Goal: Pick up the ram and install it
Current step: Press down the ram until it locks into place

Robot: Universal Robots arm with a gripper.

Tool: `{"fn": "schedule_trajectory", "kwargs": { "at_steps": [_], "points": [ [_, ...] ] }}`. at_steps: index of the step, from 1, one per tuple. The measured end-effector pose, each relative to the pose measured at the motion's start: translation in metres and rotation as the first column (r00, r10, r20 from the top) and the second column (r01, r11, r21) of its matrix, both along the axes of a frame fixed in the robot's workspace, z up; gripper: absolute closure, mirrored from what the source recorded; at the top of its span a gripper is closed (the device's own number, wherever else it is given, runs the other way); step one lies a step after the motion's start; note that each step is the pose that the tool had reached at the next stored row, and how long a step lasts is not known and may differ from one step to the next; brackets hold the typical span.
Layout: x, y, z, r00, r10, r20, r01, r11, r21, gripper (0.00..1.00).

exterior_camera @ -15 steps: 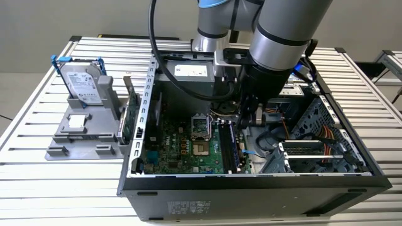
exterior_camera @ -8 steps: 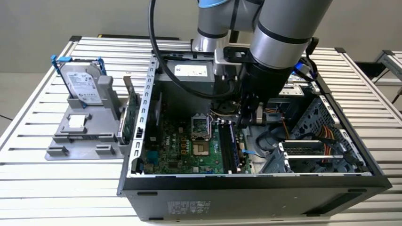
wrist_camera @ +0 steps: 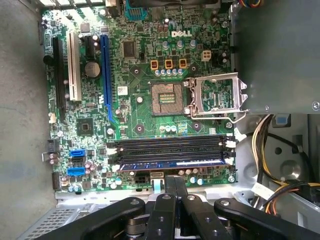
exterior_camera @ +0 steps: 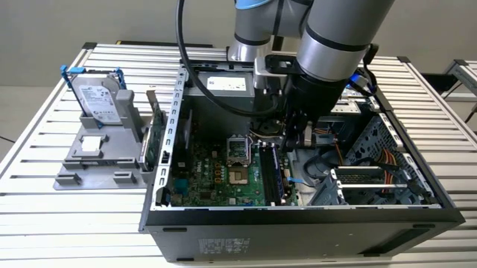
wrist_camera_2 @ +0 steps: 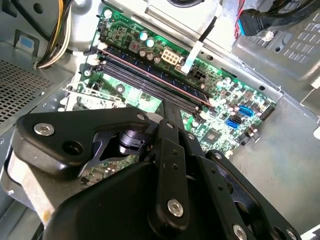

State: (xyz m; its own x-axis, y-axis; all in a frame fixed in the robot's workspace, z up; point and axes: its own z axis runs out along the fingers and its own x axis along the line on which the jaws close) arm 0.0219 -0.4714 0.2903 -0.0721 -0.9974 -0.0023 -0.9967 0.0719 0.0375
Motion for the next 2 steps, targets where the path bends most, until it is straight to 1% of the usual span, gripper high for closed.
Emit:
{"fn": "schedule_trajectory", "kwargs": {
  "at_steps": [2],
  "points": [
    [0.0000, 0.0000, 0.0003, 1.0000, 0.000, 0.0000, 0.000, 1.0000, 0.0000, 1.00]
  ]
}}
